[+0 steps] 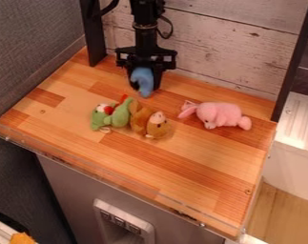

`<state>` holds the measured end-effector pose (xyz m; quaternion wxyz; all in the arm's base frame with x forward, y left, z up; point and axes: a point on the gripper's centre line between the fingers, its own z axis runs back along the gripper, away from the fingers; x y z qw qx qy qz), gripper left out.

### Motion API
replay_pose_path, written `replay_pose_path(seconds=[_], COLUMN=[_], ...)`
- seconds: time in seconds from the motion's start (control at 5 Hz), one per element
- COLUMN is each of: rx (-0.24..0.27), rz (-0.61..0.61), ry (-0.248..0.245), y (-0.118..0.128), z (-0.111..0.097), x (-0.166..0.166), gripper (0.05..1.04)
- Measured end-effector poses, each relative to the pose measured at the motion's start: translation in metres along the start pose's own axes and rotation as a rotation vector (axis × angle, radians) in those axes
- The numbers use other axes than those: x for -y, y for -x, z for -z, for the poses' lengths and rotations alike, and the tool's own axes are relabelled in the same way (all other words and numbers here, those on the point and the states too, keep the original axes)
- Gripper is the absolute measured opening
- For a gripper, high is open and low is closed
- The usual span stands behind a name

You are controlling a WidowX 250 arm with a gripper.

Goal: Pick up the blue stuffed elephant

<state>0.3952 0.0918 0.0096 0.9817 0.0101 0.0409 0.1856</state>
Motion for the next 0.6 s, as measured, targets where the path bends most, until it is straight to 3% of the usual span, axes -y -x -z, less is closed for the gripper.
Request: replay_pose_path(seconds=[0.2,0.6], rx=[-0.005,-0.013], rz=[-0.012,-0.09], ry=[-0.007,-0.013], y=[-0.0006,-0.0017], z=[-0.0006,-0.0011], x=[-0.0009,-0.0014], gripper=[0.462,0.46])
